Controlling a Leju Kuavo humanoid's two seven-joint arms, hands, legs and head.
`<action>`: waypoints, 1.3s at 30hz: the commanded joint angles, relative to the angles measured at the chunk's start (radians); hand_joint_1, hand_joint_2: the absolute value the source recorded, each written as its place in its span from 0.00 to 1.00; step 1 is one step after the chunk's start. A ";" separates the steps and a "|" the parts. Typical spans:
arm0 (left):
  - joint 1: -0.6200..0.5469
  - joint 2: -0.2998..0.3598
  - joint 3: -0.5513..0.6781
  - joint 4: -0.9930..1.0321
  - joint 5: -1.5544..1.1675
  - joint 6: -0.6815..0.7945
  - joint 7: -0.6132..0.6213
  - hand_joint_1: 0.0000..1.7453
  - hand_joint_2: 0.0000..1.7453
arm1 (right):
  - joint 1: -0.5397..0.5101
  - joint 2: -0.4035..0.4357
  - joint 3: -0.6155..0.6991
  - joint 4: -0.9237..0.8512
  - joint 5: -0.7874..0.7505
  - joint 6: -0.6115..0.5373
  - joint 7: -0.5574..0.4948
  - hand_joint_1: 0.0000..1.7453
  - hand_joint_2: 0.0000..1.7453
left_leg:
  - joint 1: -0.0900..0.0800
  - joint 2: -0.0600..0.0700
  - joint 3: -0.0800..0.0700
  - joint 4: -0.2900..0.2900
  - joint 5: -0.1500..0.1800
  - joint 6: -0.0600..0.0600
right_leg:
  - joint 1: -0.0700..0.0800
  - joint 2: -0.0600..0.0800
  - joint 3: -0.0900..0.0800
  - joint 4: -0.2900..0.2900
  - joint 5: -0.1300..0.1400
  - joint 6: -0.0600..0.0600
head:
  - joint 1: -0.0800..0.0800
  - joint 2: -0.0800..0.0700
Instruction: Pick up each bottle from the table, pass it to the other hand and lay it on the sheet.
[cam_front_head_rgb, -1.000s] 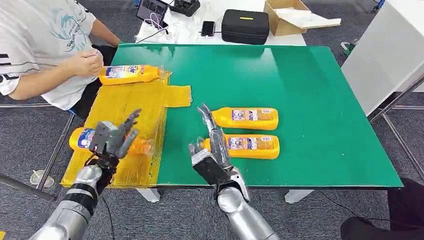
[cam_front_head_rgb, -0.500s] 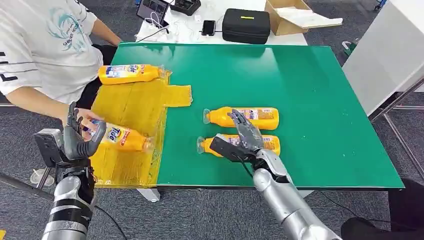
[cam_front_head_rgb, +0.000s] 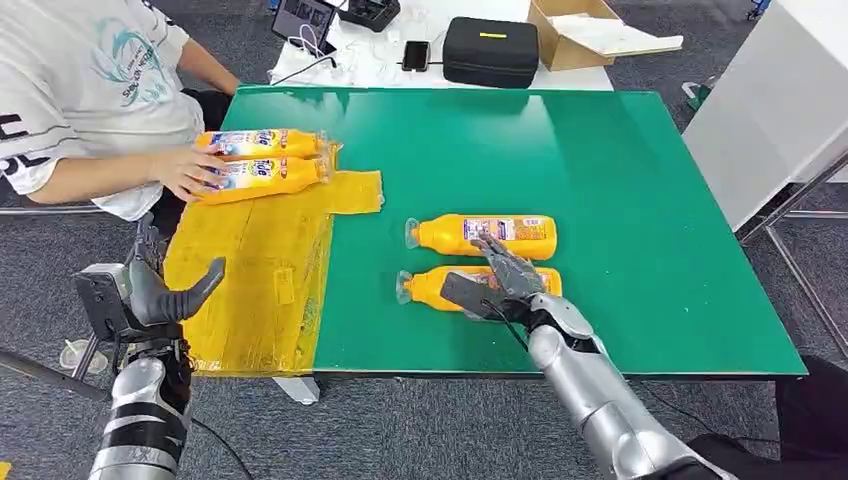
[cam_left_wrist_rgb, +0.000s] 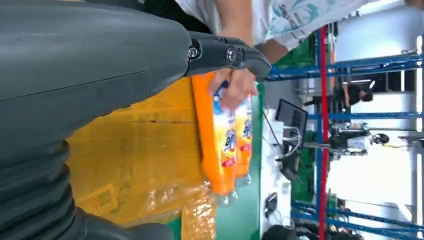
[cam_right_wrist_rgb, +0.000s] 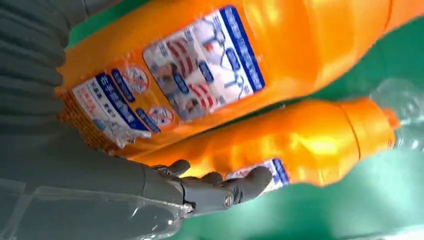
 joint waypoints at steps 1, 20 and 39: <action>-0.069 0.011 0.004 0.131 -0.008 0.005 0.002 0.00 1.00 | -0.089 -0.034 0.065 0.193 -0.027 0.081 -0.042 0.00 1.00 | 0.000 -0.001 0.002 -0.001 0.000 0.001 | 0.000 -0.002 0.003 -0.001 0.000 -0.001 | 0.000 0.000; -0.112 0.009 0.000 0.234 0.015 -0.018 0.002 0.00 1.00 | -0.231 -0.190 0.265 0.186 -0.081 0.309 -0.073 0.00 1.00 | -0.001 -0.001 0.003 0.000 0.000 0.002 | -0.001 -0.002 0.004 0.000 -0.001 0.000 | 0.000 0.000; -0.143 -0.019 0.018 0.303 0.062 -0.056 0.002 0.00 1.00 | -0.360 -0.305 0.596 0.129 -0.213 0.490 -0.016 1.00 1.00 | -0.001 0.000 0.003 0.001 -0.001 0.002 | -0.001 -0.001 0.003 0.001 -0.001 -0.001 | 0.000 0.000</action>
